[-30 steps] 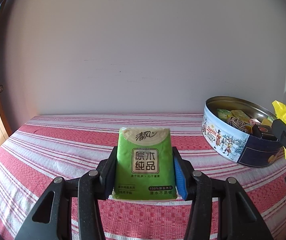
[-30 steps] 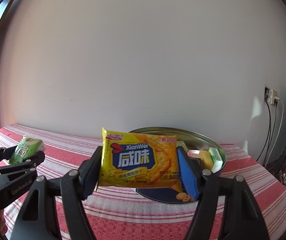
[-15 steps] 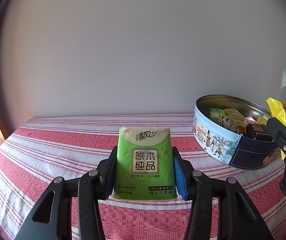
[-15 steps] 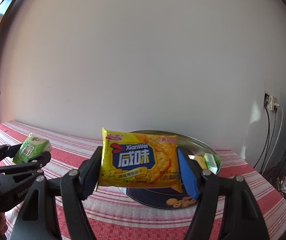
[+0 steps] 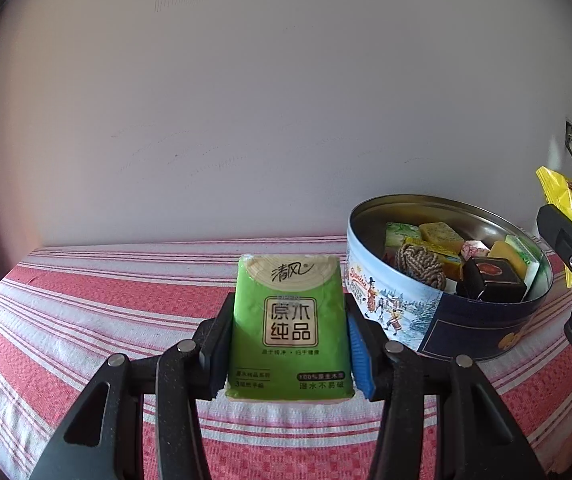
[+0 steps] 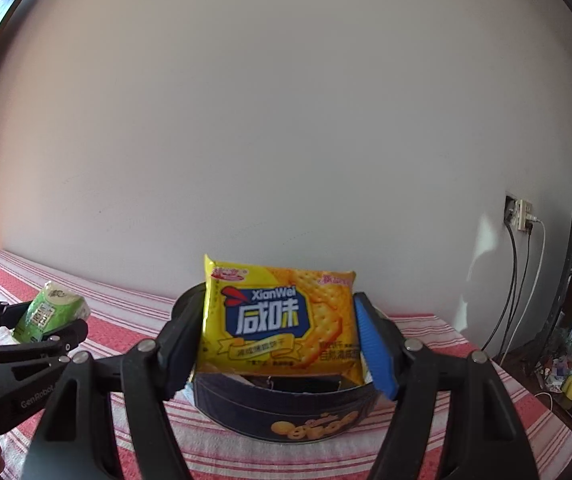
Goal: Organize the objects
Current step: 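Carry the green tissue pack and yellow packet toward the tin, then lower the tissue pack and yellow packet into the tin and open both tools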
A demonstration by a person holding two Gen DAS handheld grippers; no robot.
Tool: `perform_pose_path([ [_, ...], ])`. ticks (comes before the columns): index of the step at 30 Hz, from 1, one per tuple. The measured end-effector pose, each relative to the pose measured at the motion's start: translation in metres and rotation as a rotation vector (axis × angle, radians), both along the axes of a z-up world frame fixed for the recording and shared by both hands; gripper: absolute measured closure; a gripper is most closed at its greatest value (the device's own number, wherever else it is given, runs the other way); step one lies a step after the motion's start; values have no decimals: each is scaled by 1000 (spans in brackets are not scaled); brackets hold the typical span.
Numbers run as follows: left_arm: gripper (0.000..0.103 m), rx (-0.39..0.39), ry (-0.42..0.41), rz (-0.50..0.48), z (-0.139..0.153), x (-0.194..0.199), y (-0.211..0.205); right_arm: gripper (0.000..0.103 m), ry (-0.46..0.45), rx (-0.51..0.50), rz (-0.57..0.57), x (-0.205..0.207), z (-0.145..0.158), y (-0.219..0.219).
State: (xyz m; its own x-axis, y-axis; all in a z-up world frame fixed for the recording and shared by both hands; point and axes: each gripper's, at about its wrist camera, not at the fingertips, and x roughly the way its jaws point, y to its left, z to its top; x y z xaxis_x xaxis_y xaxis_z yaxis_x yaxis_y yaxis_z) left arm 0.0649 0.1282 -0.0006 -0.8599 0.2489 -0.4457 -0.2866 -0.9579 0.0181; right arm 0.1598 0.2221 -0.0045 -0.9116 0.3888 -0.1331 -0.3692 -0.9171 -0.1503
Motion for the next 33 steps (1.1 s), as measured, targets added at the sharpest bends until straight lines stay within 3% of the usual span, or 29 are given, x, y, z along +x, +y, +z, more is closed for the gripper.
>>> perform_pose_path([
  [22,52,33,55,-124,26,-27,92,31,84,-4,-169,-24,15,61],
  [33,52,59,23,-176,31,-55,128,31,48,-14,-215,-46,10,75],
])
